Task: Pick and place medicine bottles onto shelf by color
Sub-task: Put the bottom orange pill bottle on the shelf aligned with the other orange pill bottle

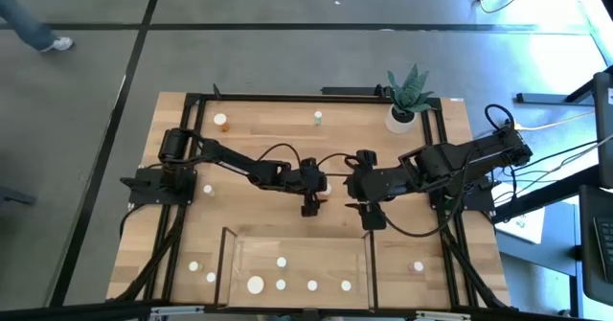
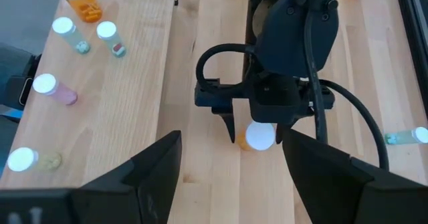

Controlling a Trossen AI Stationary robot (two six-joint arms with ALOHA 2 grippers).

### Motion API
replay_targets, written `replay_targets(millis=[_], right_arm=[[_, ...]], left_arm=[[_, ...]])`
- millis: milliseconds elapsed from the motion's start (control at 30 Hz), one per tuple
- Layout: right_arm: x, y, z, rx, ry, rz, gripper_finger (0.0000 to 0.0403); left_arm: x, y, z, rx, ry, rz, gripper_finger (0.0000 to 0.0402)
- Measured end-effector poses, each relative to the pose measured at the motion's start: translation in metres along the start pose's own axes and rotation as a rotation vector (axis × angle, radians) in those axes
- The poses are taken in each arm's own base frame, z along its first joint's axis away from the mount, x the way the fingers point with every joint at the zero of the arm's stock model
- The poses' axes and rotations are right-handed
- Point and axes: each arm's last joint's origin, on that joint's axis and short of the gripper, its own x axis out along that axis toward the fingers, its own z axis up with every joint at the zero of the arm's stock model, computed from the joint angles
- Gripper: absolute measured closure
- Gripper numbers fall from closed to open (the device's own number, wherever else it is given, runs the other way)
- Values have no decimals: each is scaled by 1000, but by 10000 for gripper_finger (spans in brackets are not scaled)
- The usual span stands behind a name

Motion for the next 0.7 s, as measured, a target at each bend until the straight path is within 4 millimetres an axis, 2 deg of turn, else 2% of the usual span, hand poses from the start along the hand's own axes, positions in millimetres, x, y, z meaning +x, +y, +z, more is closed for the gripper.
replay_targets(millis=[700], right_arm=[[0,0,0,0,-2,0,141]], left_arm=[[0,-1,1,-1,-7,-23,190]])
